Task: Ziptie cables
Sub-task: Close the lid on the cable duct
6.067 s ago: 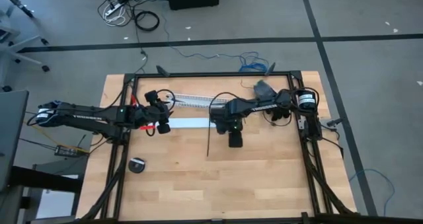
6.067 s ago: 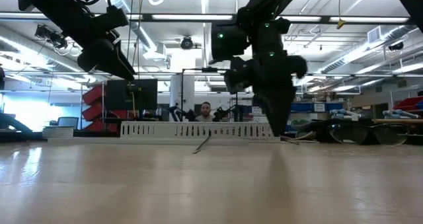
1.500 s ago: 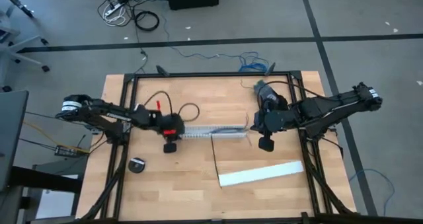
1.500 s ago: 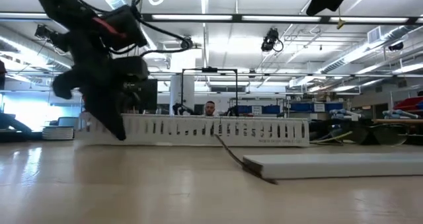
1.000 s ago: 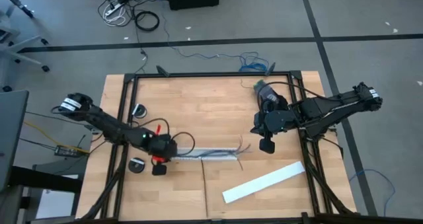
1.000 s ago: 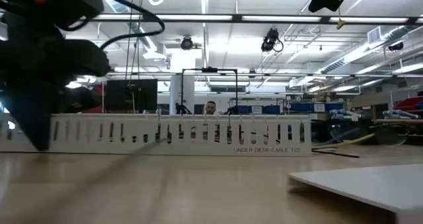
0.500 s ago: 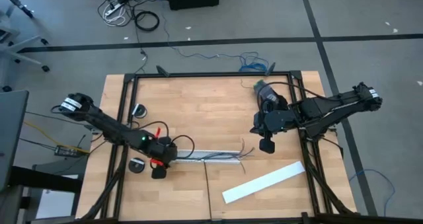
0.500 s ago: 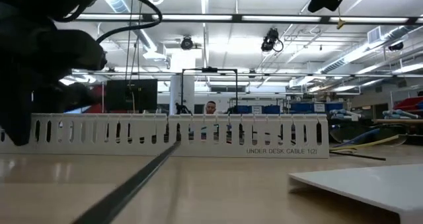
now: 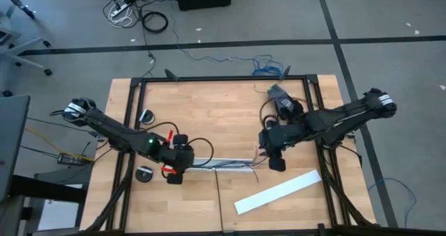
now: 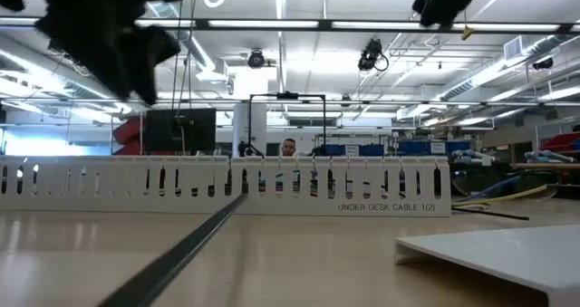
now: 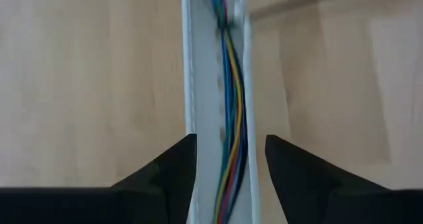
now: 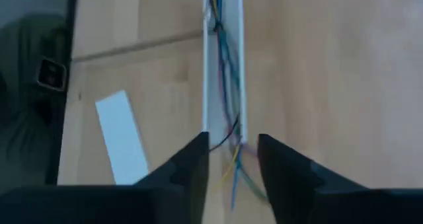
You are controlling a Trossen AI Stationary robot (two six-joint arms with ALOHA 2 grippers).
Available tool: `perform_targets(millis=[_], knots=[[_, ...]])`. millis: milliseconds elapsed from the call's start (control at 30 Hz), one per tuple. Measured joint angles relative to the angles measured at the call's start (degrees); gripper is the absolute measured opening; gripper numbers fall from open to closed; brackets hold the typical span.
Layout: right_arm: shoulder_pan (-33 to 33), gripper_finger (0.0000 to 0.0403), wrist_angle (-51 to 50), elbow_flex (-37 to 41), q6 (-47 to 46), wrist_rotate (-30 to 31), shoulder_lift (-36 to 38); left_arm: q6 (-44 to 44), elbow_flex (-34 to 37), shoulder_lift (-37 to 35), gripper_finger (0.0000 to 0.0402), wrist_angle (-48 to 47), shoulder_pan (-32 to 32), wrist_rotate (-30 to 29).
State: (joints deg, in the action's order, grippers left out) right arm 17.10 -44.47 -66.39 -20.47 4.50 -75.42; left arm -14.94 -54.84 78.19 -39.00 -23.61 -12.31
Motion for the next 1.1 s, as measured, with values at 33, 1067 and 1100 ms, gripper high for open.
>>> perform_targets(millis=[33, 1067, 1100], knots=[[0.21, 0.0151, -0.04, 0.41, -0.67, -0.88, -1.51, 0.92, -0.73, 0.0, 0.0175, 0.85, -0.13, -0.53], [22.64, 0.024, -0.19, -8.63, -16.13, -3.72, -32.35, 16.11, 0.69, 0.61, 0.0174, 21.18, -1.03, -6.71], [22.79, 0.0239, -0.13, -8.63, -15.87, -3.35, -32.35, 16.22, 0.69, 0.61, 0.0174, 21.19, -1.03, -6.72]])
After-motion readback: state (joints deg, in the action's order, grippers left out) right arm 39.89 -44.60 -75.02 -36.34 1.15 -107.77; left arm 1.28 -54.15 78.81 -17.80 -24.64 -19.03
